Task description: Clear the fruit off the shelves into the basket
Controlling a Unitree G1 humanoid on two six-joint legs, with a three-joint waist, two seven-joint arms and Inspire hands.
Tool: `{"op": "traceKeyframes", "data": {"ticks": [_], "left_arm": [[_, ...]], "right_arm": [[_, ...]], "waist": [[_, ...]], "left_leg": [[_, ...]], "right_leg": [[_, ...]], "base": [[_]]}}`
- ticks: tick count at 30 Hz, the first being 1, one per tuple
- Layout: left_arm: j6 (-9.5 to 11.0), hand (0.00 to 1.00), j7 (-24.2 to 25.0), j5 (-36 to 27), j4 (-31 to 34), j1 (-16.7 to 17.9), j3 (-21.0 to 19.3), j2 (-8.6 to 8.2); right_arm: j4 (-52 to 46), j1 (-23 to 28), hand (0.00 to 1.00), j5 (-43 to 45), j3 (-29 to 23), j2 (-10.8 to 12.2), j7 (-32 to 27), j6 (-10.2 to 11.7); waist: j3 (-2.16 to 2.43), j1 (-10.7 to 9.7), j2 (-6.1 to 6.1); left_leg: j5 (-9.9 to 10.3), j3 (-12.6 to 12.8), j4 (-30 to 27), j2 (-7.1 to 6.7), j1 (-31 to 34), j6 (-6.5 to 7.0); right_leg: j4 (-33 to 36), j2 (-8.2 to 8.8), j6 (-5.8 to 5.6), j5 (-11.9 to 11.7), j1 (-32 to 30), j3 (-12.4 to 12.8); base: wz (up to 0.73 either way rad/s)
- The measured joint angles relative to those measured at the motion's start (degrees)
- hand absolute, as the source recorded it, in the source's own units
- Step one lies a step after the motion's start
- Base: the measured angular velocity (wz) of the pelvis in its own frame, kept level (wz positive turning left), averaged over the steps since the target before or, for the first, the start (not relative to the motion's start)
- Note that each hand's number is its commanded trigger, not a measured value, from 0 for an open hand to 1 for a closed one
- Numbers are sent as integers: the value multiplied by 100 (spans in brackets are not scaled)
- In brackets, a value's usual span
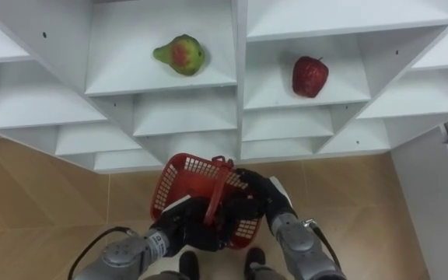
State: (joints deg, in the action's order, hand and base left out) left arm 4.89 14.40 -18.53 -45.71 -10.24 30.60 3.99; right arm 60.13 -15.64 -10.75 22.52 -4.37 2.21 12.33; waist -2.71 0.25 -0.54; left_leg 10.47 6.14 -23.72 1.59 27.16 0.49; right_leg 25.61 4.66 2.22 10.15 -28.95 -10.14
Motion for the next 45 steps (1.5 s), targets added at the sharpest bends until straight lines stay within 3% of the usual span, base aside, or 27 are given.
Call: {"op": "traceKeyframes", "data": {"ticks": [11,21,27,30,31,34,39,41,45], "left_arm": [[2,100,26,38,-215,11,3,-16],[57,100,-17,286,-454,173,6,167],[69,100,-28,304,-520,190,-74,318],[181,100,-54,362,-541,234,-166,369],[213,100,-57,366,-539,259,-200,377],[249,100,-113,349,-535,335,-379,374],[300,100,-150,361,-468,597,-716,381],[343,100,-148,373,-445,699,-1020,378],[426,100,-169,349,-255,942,-1340,405]], "right_arm": [[228,-5,0,21,1,-1,119,-38],[243,189,0,233,280,-38,383,-133],[161,345,0,539,279,-83,566,-166],[-173,495,0,879,329,-189,681,-177],[-427,624,0,1025,358,-262,717,-181],[-932,834,0,1464,379,-379,717,-197],[-1709,1176,0,1957,333,-494,789,-250],[-2290,1296,0,2129,263,-525,934,-250],[-3346,1632,0,2232,89,-634,1067,-240]], "waist": [[-11,130,-18],[-3,163,-28],[29,165,-67],[87,168,-85],[126,182,-85],[152,177,-65],[226,157,79],[232,182,199],[231,194,263]], "left_leg": [[1,1,39,65,-190,-1],[-1,-2,208,61,-579,-8],[4,-15,307,62,-852,-20],[-2,4,432,43,-1062,-29],[-3,5,448,33,-1131,-30],[-4,5,555,-9,-1413,-28],[-5,-15,713,-42,-1824,-26],[-13,4,817,-41,-2009,-39],[-12,-1,942,-21,-2271,-45]], "right_leg": [[-195,-66,-7,-85,248,-1],[-324,-75,-10,-81,646,-59],[-426,-135,-19,-81,955,-87],[-488,-111,-30,-74,1115,-83],[-489,-104,-40,-53,1178,-77],[-500,-79,-67,-4,1407,-61],[-599,-67,-98,64,1796,-84],[-624,-77,-94,69,1931,-63],[-811,-155,-107,45,2228,-58]], "base": [[-1],[1],[1],[-3],[0],[0],[4],[-5],[0]]}}
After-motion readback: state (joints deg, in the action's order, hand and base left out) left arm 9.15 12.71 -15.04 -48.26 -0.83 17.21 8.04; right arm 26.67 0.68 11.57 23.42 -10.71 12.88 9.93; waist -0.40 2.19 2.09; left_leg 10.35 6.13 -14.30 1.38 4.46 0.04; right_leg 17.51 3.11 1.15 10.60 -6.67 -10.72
